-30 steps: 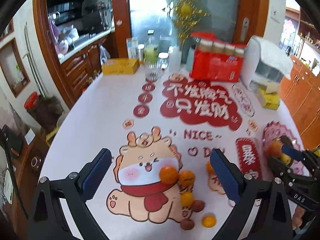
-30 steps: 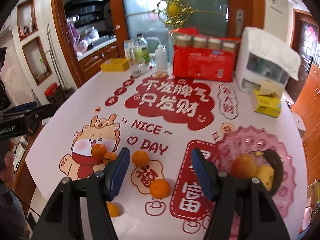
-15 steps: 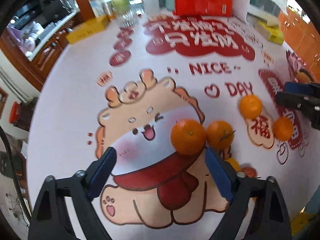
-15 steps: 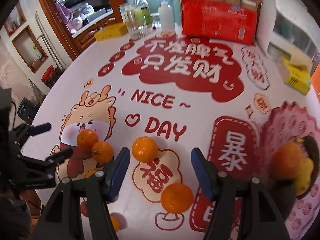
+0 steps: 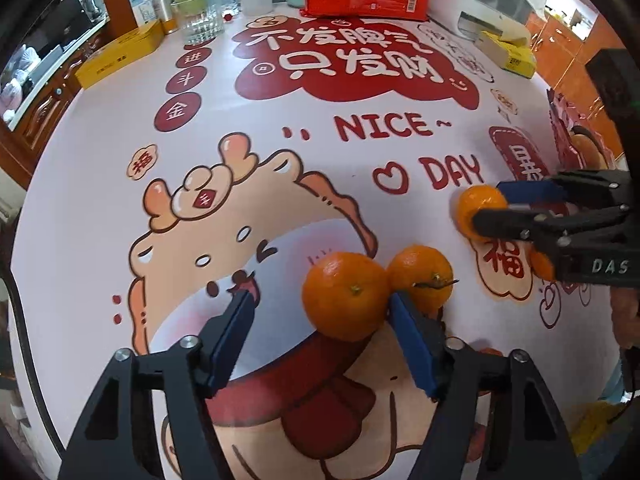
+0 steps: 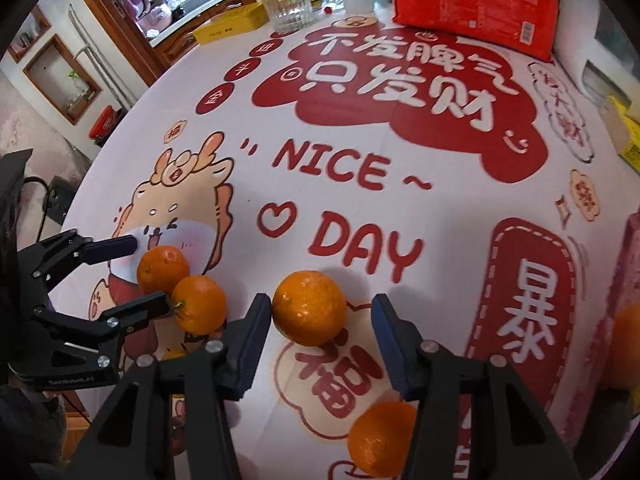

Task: Organize fruits
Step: 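Grasp a mandarin with the left tool while the right tool grasps another mandarin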

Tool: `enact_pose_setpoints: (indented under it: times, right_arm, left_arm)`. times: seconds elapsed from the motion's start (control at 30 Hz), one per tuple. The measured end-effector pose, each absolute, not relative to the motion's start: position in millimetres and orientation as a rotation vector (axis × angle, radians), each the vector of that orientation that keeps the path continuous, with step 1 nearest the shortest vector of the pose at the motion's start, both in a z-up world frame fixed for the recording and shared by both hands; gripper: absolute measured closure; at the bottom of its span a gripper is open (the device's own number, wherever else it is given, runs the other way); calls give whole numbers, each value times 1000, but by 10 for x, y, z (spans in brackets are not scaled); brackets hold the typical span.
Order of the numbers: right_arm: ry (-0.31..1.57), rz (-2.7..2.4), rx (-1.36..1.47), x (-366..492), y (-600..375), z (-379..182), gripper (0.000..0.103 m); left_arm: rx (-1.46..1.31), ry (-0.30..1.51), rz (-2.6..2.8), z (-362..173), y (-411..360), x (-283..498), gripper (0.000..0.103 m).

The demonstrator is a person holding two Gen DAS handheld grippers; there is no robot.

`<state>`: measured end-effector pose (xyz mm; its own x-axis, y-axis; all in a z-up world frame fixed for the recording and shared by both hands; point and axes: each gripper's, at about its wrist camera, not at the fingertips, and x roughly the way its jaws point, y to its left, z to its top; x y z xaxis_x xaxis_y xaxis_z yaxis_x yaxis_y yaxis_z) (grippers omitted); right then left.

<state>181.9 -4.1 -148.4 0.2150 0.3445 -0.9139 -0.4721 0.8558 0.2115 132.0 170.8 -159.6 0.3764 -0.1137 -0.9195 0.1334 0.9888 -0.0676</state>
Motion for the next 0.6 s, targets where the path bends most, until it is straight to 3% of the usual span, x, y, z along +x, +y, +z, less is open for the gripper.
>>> enact_pose_setpoints:
  times: [0.2, 0.33, 0.6]
  right_arm:
    - [1245, 604, -130, 1812, 17, -1523, 54]
    - [1272, 641, -110, 1795, 41, -1560, 64]
    - [1268, 627, -104, 1753, 25, -1533, 65]
  left_arm:
    - [-39, 1162, -203, -1616, 1724, 1380, 47]
    - [-86, 1160, -234, -1634, 1736, 1400, 58]
    - [-113, 1145, -243, -1634, 1743, 1357, 62]
